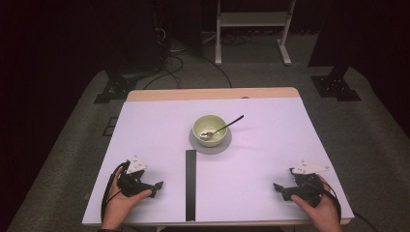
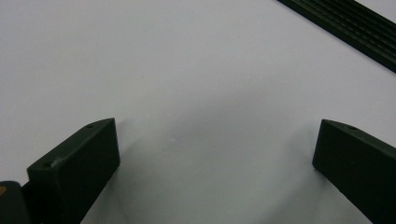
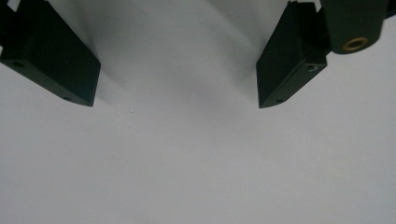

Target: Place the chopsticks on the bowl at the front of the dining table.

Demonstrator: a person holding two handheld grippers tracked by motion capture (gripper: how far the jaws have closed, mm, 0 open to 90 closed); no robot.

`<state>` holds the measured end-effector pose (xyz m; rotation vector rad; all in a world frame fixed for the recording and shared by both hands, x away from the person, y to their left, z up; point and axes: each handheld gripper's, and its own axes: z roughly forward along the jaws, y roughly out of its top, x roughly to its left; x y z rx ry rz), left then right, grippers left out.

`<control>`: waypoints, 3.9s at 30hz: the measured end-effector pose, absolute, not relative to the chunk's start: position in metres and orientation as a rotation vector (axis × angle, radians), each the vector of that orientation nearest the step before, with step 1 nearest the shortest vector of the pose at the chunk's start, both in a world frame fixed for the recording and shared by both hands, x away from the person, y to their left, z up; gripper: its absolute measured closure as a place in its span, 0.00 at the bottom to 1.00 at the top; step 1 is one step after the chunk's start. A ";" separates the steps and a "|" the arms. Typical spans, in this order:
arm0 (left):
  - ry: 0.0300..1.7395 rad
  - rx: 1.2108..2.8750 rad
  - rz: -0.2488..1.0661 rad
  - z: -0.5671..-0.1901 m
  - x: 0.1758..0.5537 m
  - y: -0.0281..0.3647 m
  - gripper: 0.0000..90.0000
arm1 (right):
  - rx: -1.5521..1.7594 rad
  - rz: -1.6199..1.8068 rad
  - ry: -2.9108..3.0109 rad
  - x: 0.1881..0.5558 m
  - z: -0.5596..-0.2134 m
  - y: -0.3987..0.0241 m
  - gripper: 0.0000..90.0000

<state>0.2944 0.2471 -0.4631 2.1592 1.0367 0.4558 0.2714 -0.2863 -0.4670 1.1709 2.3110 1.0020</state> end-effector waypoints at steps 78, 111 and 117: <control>1.036 2.056 0.428 -0.433 0.330 0.229 0.00 | 1.171 1.001 2.309 0.271 -0.467 -0.286 0.13; 1.046 2.043 0.427 -0.426 0.355 0.200 0.00 | 1.171 1.002 2.309 0.271 -0.467 -0.286 0.13; 1.032 2.053 0.425 -0.426 0.359 0.193 0.00 | 1.171 1.001 2.309 0.271 -0.467 -0.286 0.13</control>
